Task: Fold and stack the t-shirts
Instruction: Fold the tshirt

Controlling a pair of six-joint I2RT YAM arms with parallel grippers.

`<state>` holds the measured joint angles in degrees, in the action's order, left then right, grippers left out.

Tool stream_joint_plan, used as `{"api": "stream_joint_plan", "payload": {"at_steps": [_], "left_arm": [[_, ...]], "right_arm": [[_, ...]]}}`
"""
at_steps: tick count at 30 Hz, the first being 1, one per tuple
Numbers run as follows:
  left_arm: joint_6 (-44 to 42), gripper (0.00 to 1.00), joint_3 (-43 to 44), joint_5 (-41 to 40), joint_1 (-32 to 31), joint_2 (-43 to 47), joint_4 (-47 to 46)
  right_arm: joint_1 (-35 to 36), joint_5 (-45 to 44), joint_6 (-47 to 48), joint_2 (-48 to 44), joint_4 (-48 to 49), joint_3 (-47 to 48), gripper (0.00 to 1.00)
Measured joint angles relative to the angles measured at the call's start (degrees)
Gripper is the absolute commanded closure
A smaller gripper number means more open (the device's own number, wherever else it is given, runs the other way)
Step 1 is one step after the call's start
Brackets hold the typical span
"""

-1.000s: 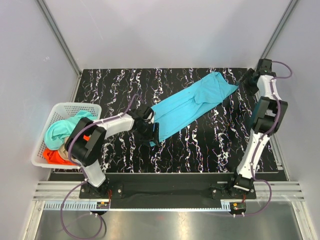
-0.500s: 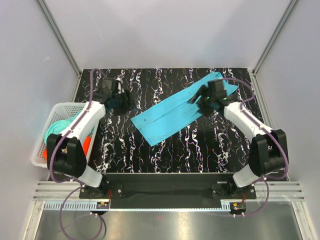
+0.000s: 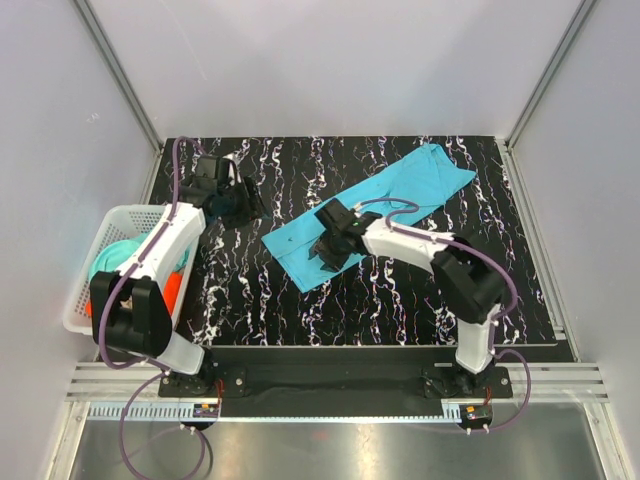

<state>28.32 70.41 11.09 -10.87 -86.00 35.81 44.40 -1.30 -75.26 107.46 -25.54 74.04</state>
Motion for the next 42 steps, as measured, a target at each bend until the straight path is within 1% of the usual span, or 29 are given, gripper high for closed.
{"api": "stream_joint_plan", "payload": {"at_steps": [2, 4, 6, 9, 18, 20, 23, 32, 35, 36, 37, 38, 40, 42], "left_arm": [[0.1, 0.36, -0.6, 0.4, 0.1, 0.4, -0.7], [0.4, 0.36, -1.1, 0.6, 0.1, 0.8, -1.0], [0.7, 0.36, -1.7, 0.7, 0.1, 1.4, -1.2], [1.1, 0.35, -2.0, 0.7, 0.3, 2.3, -1.4], [1.8, 0.36, -2.6, 1.9, 1.1, 2.6, -1.9], [1.9, 0.35, -2.6, 2.7, 1.3, 2.6, -2.2], [2.1, 0.35, -2.7, 3.4, 1.7, 2.6, -2.7], [2.2, 0.35, -3.2, 4.3, 2.5, 2.6, -3.0], [2.3, 0.35, -3.3, 4.5, 2.7, 2.6, -3.0], [2.4, 0.36, -3.3, 4.7, 2.7, 2.6, -3.0], [2.5, 0.36, -3.4, 4.9, 2.8, 2.6, -3.0], [2.7, 0.35, -3.4, 5.0, 2.8, 2.6, -3.0], [2.8, 0.35, -3.4, 5.4, 2.9, 2.6, -3.0], [2.8, 0.35, -3.5, 5.8, 2.9, 2.6, -3.2]], "right_arm": [[1.2, -1.2, -2.4, 3.4, -4.6, 4.3, 0.63], [2.0, -1.2, -4.5, 5.9, -7.8, 8.0, 0.64], [2.7, -1.3, -6.0, 6.9, -8.6, 9.3, 0.64], [4.2, -1.6, -8.1, 7.0, -10.9, 9.8, 0.59], [7.0, -2.8, -10.5, 8.9, -16.9, 12.1, 0.57], [7.3, -2.8, -10.9, 9.0, -18.1, 12.1, 0.52], [7.7, -3.2, -11.6, 9.0, -18.5, 12.1, 0.50], [8.0, -4.1, -12.5, 10.1, -16.8, 11.5, 0.53], [8.1, -4.1, -12.5, 10.7, -16.6, 11.1, 0.62], [8.2, -4.1, -12.5, 10.7, -16.5, 10.6, 0.67], [8.2, -3.9, -12.6, 10.7, -16.2, 10.3, 0.79], [8.3, -4.0, -12.4, 10.6, -15.9, 10.0, 0.85], [8.5, -4.0, -12.2, 10.4, -15.0, 9.5, 1.00], [8.6, -4.1, -11.7, 10.2, -14.4, 9.0, 1.00]]}}
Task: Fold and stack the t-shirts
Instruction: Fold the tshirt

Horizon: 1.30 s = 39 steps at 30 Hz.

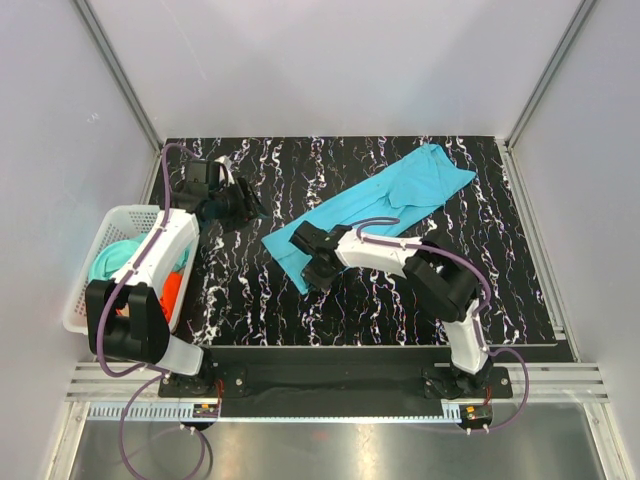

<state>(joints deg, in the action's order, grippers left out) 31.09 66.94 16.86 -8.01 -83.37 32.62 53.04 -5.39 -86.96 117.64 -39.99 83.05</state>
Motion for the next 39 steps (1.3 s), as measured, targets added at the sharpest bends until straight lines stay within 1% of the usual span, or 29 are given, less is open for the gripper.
{"api": "stream_joint_plan", "payload": {"at_steps": [2, 5, 8, 12, 16, 18, 21, 23, 24, 26, 29, 30, 35, 39], "left_arm": [[-0.1, 0.35, -0.2, 0.8, 0.0, 0.0, -0.3], [-0.6, 0.35, -1.4, 2.3, -0.2, 0.1, -0.8], [-1.6, 0.35, -3.3, 2.4, -1.8, 0.7, -0.1], [-3.0, 0.35, -6.9, 2.2, -7.9, 3.8, 1.0], [-3.4, 0.35, -11.4, 1.8, -15.0, 7.8, 1.4], [-3.4, 0.35, -13.3, 1.6, -18.5, 9.0, 1.1], [-3.2, 0.36, -17.0, 1.7, -23.4, 9.9, -0.3], [-2.7, 0.37, -19.9, 2.0, -25.0, 9.9, -1.6], [-2.2, 0.37, -21.2, 2.3, -25.5, 9.9, -2.3], [-1.2, 0.37, -23.3, 2.4, -26.4, 10.0, -3.6], [-0.3, 0.37, -24.3, 2.5, -27.8, 9.9, -5.2], [0.0, 0.37, -24.3, 2.6, -28.3, 9.5, -6.2], [1.2, 0.37, -24.7, 2.7, -30.9, 7.0, -10.1], [2.0, 0.37, -25.0, 2.6, -33.1, 4.7, -11.9]], "right_arm": [[0.1, 0.0, 0.9, -1.0, 1.0, -1.6, 1.00], [0.3, -0.1, 3.7, -4.6, 2.0, -6.4, 1.00], [0.6, -0.7, 7.2, -10.9, 1.3, -14.3, 1.00], [0.8, -1.0, 10.8, -22.8, -0.1, -26.9, 1.00], [0.9, 0.2, 11.6, -35.6, -0.4, -39.7, 0.99], [1.0, 0.6, 11.6, -42.7, -1.3, -45.1, 0.97], [1.0, 0.9, 11.9, -53.4, -4.9, -48.8, 0.94], [1.0, 0.3, 11.7, -59.4, -7.5, -49.1, 0.93], [1.0, 0.1, 11.6, -62.3, -8.8, -49.1, 0.92], [1.0, -0.3, 11.1, -66.6, -11.3, -49.2, 0.76], [1.0, -0.8, 10.1, -69.5, -15.1, -49.2, 0.59], [1.0, -1.0, 9.7, -69.9, -16.1, -49.3, 0.56], [1.1, -1.0, 8.3, -69.6, -16.9, -50.4, 0.54], [1.1, -0.9, 7.5, -65.9, -16.8, -50.5, 0.53]]}}
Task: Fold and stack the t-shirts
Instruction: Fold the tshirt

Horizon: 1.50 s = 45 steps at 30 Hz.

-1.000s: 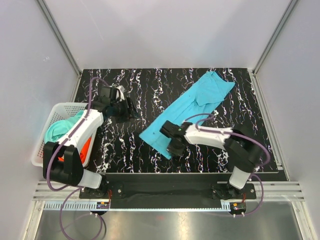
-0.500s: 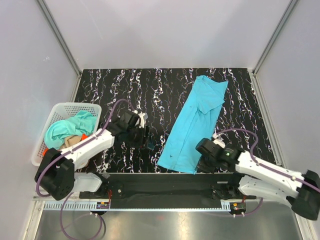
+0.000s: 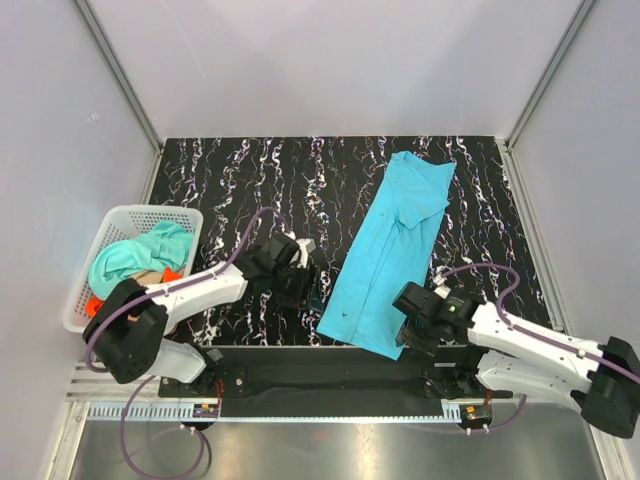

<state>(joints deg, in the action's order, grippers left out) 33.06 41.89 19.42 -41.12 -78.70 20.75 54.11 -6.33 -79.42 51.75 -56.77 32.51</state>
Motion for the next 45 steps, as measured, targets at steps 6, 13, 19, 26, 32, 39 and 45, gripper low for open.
{"api": "stream_joint_plan", "payload": {"at_steps": [6, 13, 19, 26, 32, 39, 45], "left_arm": [[0.3, 0.41, 0.0, -0.1, -2.9, -4.0, -2.1], [0.5, 0.41, 0.0, -1.2, -5.0, -6.4, -2.9], [0.7, 0.48, -0.4, -1.5, -6.3, -7.3, -4.1], [1.9, 0.56, -1.3, -1.0, -6.9, -7.7, -6.4], [2.9, 0.72, -1.3, 0.4, -7.1, -9.2, -8.8], [3.8, 1.00, -2.2, 0.7, -7.3, -9.7, -9.7], [4.6, 1.00, -2.6, 1.4, -7.4, -10.1, -11.5]], "right_arm": [[0.0, 0.2, -0.1, 6.6, 3.1, -1.2, 0.50], [0.0, -0.2, -0.2, 8.0, 4.7, -2.5, 0.46], [0.0, -0.5, -1.5, 6.8, 4.9, -2.6, 0.46], [0.0, -1.6, -3.9, 5.5, 6.4, -3.8, 0.46], [0.0, -4.7, -4.2, 6.5, 3.8, -1.2, 0.41], [-8.0, -17.2, 5.8, 9.4, -1.2, 22.7, 0.30], [-32.4, -16.8, 26.8, 20.4, 5.4, 30.3, 0.25]]}}
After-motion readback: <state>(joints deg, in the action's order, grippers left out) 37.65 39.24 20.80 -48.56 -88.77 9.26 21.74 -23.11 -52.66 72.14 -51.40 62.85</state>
